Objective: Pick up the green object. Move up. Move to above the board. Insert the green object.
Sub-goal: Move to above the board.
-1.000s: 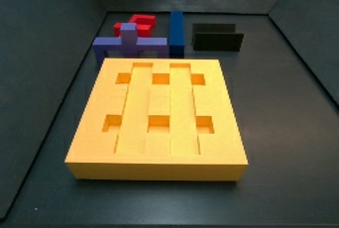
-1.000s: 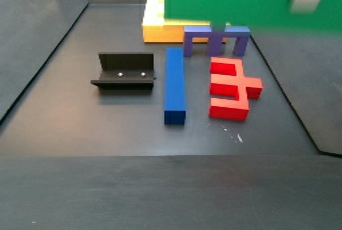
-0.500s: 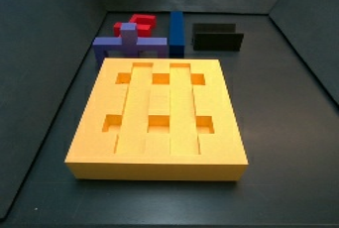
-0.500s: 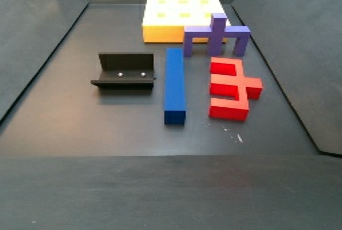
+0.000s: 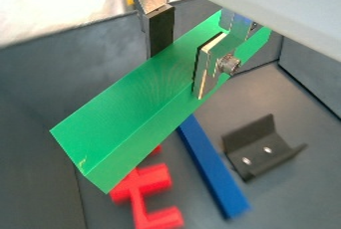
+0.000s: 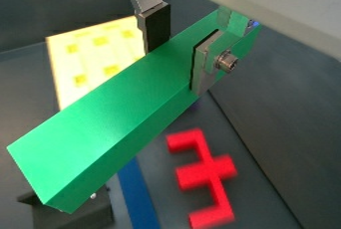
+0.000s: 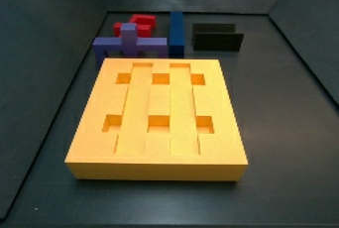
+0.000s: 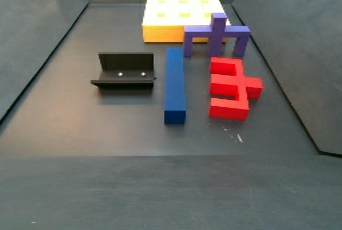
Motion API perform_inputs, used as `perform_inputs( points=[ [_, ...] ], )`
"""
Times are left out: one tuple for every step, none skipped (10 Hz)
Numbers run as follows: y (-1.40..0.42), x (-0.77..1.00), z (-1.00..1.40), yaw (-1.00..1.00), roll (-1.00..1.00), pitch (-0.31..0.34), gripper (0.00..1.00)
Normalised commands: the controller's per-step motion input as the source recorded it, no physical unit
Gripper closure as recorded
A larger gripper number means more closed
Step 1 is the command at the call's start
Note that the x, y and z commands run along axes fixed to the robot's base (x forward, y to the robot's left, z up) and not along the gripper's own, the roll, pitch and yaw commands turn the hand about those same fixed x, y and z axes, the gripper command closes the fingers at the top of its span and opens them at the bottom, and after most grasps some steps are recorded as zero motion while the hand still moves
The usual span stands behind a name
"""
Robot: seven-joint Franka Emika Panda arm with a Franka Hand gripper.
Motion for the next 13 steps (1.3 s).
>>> perform_inputs(
  points=[
    [-1.4,0.2,0.14,1.0,-0.01,0.045,1.0],
    [-1.4,0.2,0.14,1.0,0.0,0.05,1.0],
    [-1.4,0.21,0.15,1.0,0.0,0.061,1.0],
    [-1.4,0.23,0.15,1.0,-0.01,0.071,1.0],
    [-1.4,0.25,0.15,1.0,0.0,0.088,1.0],
    [-1.4,0.27,0.16,1.0,0.0,0.098,1.0],
    [-1.4,0.31,0.17,1.0,0.0,0.119,1.0],
    [-0.93,0.23,0.12,1.0,0.01,0.131,1.0],
    [-0.46,0.15,0.07,1.0,0.02,0.146,1.0],
    [-0.31,0.12,0.06,1.0,0.02,0.149,1.0],
    [-0.18,0.07,0.04,1.0,0.03,0.155,1.0],
    [-0.12,0.06,0.03,1.0,0.03,0.169,1.0],
    [-0.08,0.06,0.03,1.0,0.04,0.199,1.0]
  ],
)
